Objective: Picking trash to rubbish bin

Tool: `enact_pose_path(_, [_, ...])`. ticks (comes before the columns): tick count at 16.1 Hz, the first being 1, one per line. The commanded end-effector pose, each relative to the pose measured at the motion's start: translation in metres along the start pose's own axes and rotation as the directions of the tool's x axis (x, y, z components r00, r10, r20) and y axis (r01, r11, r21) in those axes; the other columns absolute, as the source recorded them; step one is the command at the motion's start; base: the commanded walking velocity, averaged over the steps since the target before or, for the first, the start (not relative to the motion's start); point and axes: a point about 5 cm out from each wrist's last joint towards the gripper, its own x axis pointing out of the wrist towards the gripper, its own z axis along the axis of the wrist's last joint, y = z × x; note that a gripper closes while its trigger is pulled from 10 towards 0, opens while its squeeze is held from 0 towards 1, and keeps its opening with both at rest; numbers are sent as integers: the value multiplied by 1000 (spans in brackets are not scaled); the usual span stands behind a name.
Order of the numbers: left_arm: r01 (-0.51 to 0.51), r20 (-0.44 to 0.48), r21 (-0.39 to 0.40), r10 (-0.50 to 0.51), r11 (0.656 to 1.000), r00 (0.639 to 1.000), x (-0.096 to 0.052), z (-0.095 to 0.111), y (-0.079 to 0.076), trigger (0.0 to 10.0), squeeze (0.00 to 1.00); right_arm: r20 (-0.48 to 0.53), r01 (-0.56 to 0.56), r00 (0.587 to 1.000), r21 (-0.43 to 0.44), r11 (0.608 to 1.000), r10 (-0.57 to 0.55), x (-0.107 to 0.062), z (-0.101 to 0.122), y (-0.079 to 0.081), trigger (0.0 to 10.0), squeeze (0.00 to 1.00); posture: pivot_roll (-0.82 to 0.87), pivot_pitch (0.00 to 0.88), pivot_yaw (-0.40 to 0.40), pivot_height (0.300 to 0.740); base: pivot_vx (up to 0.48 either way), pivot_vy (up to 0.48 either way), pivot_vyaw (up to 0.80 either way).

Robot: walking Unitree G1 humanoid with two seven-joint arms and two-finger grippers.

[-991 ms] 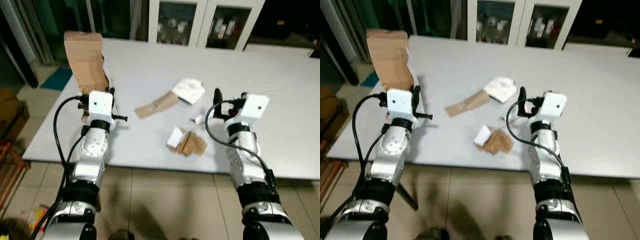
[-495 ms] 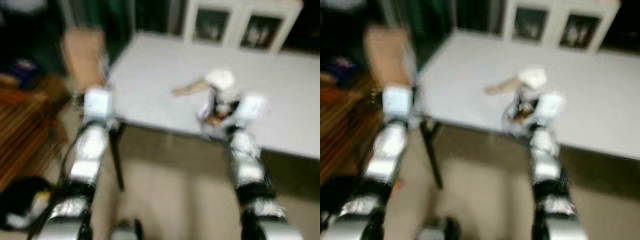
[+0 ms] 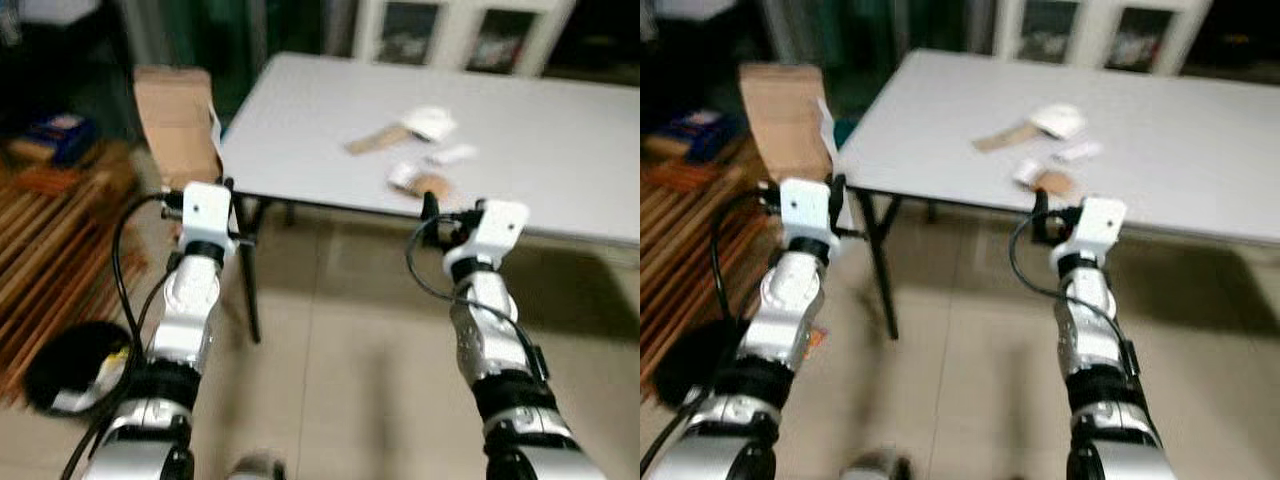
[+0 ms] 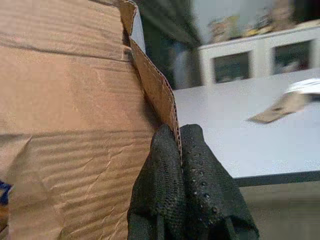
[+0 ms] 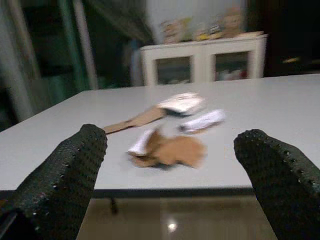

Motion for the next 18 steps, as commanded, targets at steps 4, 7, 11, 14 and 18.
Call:
enact_pose_path(4, [-9,-20,0,9,1000,1000,0,-3,3,10000,0,-2,4,1000,9,1000,-4,1,0,1,10000,0,21,0,-35,740,-296,0,0])
enact_pose_path(7, [-10,-134,-31,5,999,991,-5,-23,3,10000,0,-36,3,999,6,1000,-3,-2,-7,0,10000,0,25,0,-35,740,-94,0,0])
enact_pose_path(11, [-41,-391,-137,-16,990,920,-39,-81,2,10000,0,-289,4,957,9,1000,-1,-25,-56,-11,10000,0,21,0,-38,740,0,0,0])
enact_pose_path(14, [21,-599,-96,-74,995,797,-77,-121,-7,10000,0,-512,-7,859,-43,999,-15,-62,-97,-26,10000,0,18,6,-44,740,0,0,0])
enact_pose_path(18, [41,-785,-124,-123,991,607,-132,-157,-16,10000,0,-737,27,675,-29,999,-40,-115,-137,-39,10000,0,12,18,-48,740,0,0,0])
